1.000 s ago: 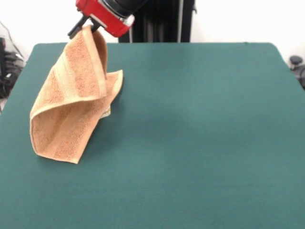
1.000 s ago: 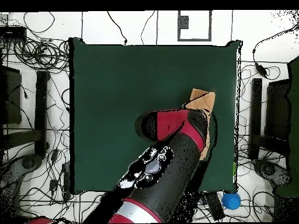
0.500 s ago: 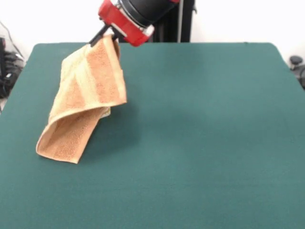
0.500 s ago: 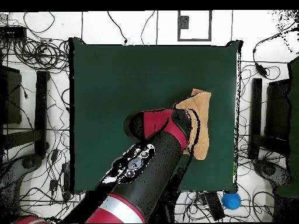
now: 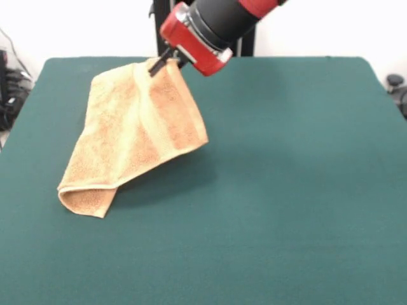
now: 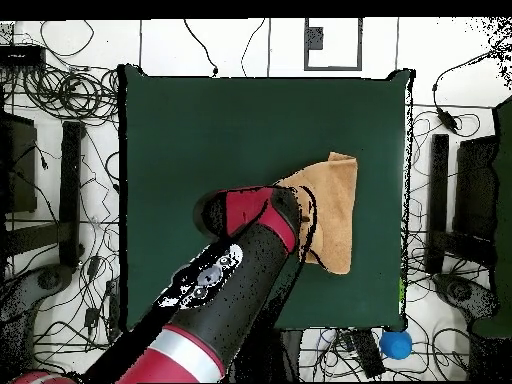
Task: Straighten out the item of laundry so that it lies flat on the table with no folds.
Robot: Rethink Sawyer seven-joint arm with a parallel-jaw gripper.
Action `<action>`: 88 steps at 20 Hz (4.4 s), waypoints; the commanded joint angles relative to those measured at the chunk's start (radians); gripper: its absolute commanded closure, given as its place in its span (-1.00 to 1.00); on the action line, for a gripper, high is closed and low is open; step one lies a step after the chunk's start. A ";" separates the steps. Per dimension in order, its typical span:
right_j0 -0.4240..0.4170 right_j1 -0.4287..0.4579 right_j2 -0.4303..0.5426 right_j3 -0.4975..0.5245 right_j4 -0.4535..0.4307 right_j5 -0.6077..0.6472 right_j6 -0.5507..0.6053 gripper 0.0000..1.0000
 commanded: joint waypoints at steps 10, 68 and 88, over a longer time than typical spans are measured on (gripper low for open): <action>0.039 0.040 0.046 0.076 0.090 0.046 0.327 1.00; -0.234 -0.201 0.489 0.220 0.313 0.230 0.055 1.00; -0.330 -0.258 0.615 0.270 0.325 0.307 0.083 1.00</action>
